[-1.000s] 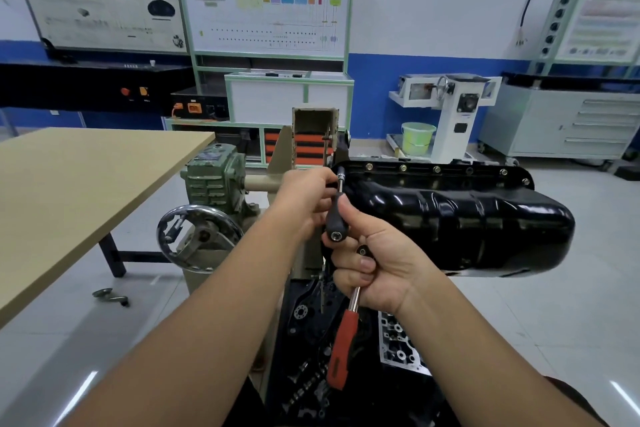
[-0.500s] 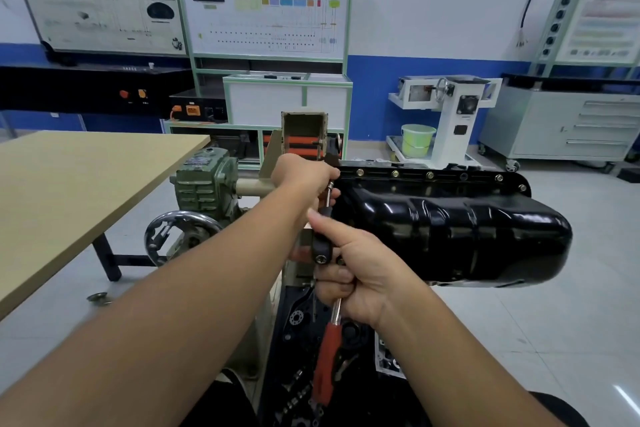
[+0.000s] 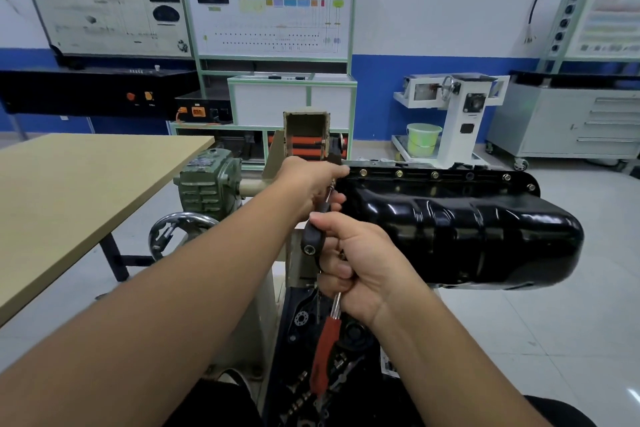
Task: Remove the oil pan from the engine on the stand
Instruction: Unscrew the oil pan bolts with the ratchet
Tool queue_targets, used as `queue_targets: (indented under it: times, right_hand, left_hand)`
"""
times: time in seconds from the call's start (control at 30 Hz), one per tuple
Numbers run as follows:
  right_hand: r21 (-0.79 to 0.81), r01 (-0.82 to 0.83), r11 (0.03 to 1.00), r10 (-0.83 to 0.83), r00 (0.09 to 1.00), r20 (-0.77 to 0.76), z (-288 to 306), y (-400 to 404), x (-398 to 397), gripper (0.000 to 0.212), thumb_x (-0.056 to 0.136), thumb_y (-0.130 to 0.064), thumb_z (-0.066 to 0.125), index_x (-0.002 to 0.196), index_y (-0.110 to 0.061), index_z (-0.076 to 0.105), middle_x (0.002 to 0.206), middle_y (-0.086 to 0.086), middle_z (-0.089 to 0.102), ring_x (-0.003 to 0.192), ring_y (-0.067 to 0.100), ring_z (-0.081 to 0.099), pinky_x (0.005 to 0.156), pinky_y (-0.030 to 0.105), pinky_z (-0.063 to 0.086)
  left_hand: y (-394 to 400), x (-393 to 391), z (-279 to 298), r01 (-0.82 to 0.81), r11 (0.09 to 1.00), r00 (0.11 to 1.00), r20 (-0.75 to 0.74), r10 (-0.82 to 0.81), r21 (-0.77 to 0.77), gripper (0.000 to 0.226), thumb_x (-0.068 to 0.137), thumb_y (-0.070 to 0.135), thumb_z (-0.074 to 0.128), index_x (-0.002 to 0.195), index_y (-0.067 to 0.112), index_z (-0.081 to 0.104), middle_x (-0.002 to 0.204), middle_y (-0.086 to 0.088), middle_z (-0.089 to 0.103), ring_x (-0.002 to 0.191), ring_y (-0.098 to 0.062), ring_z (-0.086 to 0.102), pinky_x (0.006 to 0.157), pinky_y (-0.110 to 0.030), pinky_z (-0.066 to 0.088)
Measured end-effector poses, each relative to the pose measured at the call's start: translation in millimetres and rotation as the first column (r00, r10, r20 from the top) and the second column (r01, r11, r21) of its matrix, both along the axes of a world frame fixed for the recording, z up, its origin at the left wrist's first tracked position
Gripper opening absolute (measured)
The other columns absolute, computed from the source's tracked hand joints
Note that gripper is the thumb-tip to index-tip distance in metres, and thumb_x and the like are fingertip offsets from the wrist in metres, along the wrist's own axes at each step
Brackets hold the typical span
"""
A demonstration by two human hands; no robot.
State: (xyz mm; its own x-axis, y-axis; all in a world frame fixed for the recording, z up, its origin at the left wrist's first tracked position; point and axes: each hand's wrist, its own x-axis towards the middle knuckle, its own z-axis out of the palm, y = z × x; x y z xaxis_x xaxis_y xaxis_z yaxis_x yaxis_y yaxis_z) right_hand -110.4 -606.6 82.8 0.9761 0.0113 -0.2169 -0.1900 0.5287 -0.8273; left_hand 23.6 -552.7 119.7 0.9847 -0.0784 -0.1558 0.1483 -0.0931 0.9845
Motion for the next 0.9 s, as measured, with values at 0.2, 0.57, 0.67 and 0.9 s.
queue_targets:
  times: [0.2,0.57,0.67,0.9]
  right_hand:
    - [0.149,-0.102,0.984,0.102,0.995,0.005,-10.7,5.2,1.0,0.022,0.091,-0.033,0.069,0.085,-0.013,0.063,0.072,0.004,0.062,0.029,0.004,0.029,0.032,0.013,0.017]
    - [0.393,-0.15,0.907,0.118,0.987,0.104,-14.1,-6.9,-5.4,0.02,0.08,-0.032,0.075,0.08,-0.013,0.067,0.062,0.002,0.059,0.026,0.003,0.029,0.027,0.015,0.017]
    - [0.193,-0.066,0.979,0.056,0.997,0.054,-9.7,0.7,-1.9,0.025,0.07,-0.032,0.083,0.075,-0.019,0.062,0.052,-0.005,0.047,0.028,0.003,0.026,0.03,0.014,0.016]
    - [0.182,-0.088,0.979,0.087,0.996,0.013,-20.9,-4.1,-5.4,0.029,0.077,-0.035,0.077,0.09,-0.013,0.065,0.081,0.007,0.07,0.029,0.004,0.03,0.032,0.013,0.019]
  left_hand:
    - [-1.4,-2.5,-0.2,0.006,1.0,1.0,0.02,-0.006,-0.023,0.016,0.089,-0.002,0.074,0.096,-0.005,0.059,0.088,-0.025,0.07,0.045,-0.023,0.069,0.041,-0.028,0.054]
    - [-6.2,0.2,-4.8,-0.047,0.992,0.999,-0.019,0.045,-0.116,0.009,0.091,0.002,0.061,0.096,-0.005,0.063,0.056,-0.016,0.061,0.038,-0.023,0.059,0.055,-0.033,0.055]
    - [-10.7,2.9,-5.9,-0.105,0.994,0.991,0.078,0.108,-0.038,0.022,0.083,0.009,0.081,0.085,-0.006,0.065,0.058,-0.015,0.062,0.034,-0.02,0.057,0.043,-0.033,0.056]
    - [-13.4,9.8,-13.5,-0.235,0.971,0.961,0.16,0.225,0.043,0.031,0.075,0.022,0.091,0.079,0.004,0.067,0.071,-0.012,0.074,0.047,-0.022,0.069,0.058,-0.041,0.064]
